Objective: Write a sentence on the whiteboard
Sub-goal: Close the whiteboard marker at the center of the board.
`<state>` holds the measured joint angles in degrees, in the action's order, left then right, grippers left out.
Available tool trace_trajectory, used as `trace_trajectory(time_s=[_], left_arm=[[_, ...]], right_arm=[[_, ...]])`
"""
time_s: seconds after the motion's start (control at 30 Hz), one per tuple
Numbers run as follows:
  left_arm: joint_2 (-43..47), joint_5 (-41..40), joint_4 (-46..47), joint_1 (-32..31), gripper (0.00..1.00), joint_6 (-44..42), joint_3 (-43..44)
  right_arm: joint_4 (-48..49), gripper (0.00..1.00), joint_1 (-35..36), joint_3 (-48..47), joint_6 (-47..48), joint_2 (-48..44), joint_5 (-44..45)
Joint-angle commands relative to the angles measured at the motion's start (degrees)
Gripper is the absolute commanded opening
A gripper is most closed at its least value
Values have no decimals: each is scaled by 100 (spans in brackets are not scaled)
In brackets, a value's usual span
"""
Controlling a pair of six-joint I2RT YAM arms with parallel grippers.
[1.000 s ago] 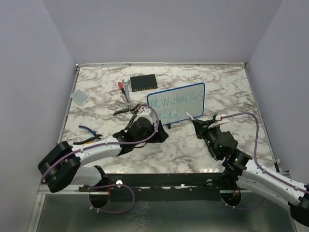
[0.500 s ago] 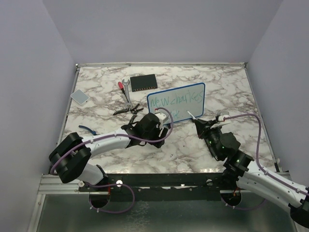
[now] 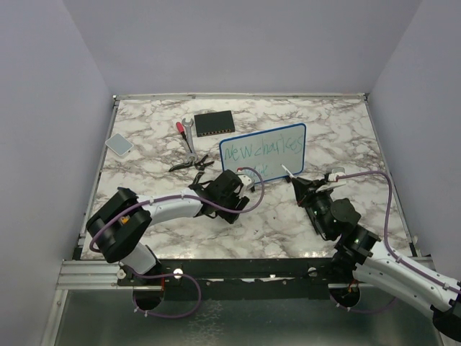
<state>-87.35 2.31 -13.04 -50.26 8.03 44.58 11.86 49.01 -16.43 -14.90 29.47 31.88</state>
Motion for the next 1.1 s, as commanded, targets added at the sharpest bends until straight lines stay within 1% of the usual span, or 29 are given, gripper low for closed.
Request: trace_trajectory(time_s=[0.0,0.17,0.33,0.37,0.43,0.5,0.6,0.67,0.77,0.9,1.0,1.07], left_arm=[[-145,33,-73,24,62,-261,201],[-103,274,-89,16,50,-87,109],[-34,239,-136,16,45,105,4],[-51,213,-137,16,42,129,-8],[-120,142,-150,16,36,154,4],[-183,151,-184,12,27,141,45],[-131,154,-195,10,11,95,69],[-4,20,-197,16,0,99,77],[375,-173,-126,16,0,127,31],[1164,-336,43,15,0,-59,-111],[1821,-241,94,16,0,-292,-225],[2205,94,77,14,0,-494,-306]], right_arm=[[-88,1,-23,69,56,18,162],[-71,1,-23,69,63,64,189],[-35,1,-21,69,64,101,175],[-27,1,-22,63,60,114,168],[-32,1,-23,53,61,143,149],[-81,1,-23,16,46,169,106],[-288,1,-23,-119,-34,201,-50],[-616,1,-23,-323,-169,231,-225],[-1242,1,-19,-703,-265,311,-646],[-2091,1,-23,-1356,-303,584,-1348],[-2626,1,-23,-1880,-544,858,-1969],[-3091,1,-23,-2299,-708,1009,-2149]])
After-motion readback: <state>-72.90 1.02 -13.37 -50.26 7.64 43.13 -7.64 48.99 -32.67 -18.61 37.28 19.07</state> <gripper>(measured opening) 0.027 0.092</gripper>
